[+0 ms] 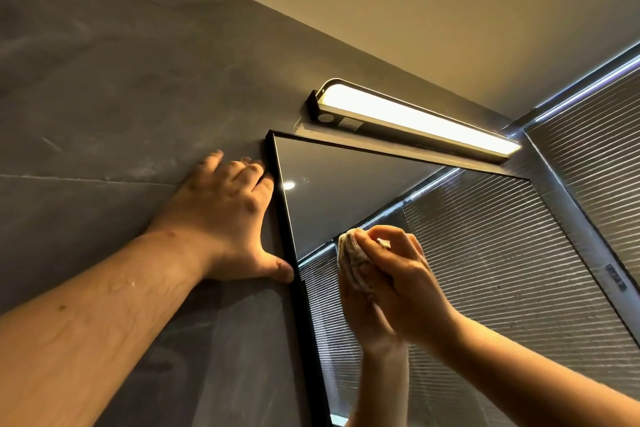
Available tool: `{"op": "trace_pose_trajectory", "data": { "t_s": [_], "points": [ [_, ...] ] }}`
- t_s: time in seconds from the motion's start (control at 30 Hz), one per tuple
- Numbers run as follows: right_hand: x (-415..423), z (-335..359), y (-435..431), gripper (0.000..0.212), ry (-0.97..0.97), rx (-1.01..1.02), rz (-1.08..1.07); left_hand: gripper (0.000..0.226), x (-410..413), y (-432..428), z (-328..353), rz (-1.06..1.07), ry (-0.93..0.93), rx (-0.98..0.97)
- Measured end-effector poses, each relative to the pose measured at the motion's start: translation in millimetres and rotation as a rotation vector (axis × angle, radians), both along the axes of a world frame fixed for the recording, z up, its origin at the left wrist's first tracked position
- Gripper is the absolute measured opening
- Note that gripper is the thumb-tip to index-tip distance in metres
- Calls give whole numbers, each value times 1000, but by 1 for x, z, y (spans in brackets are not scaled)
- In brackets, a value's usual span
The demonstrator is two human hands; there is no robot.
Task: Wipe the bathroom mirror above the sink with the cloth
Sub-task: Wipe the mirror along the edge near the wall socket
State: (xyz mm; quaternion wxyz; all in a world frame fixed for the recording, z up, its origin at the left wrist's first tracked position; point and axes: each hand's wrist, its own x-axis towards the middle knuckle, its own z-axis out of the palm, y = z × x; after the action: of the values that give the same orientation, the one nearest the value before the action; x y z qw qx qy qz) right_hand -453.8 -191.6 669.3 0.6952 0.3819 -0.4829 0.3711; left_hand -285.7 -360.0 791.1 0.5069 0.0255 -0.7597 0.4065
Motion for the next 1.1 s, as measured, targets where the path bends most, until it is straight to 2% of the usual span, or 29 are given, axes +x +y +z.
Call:
{"op": "trace_pose_trajectory", "data": {
  "t_s": [0.1,0.27,0.47,0.63,0.83,1.1],
  "points": [
    [-14,19,13,30,1,35,-21,142,-1,-1,0,-5,-2,0],
    [-29,85,15,30,-171,-66,52,137,0,-1,0,-5,-9,-10],
    [-7,143,-11,31,-209,-78,101,139,1,0,0,-22,3,-10],
    [38,110,-40,38,-63,130,-60,139,1,0,-1,-27,11,-14],
    [42,69,-34,36,39,119,-19,134,2,1,-1,-21,-17,-4],
    [-20,117,9,35,-224,-1,4,140,2,2,-1,22,5,-30]
  ]
}}
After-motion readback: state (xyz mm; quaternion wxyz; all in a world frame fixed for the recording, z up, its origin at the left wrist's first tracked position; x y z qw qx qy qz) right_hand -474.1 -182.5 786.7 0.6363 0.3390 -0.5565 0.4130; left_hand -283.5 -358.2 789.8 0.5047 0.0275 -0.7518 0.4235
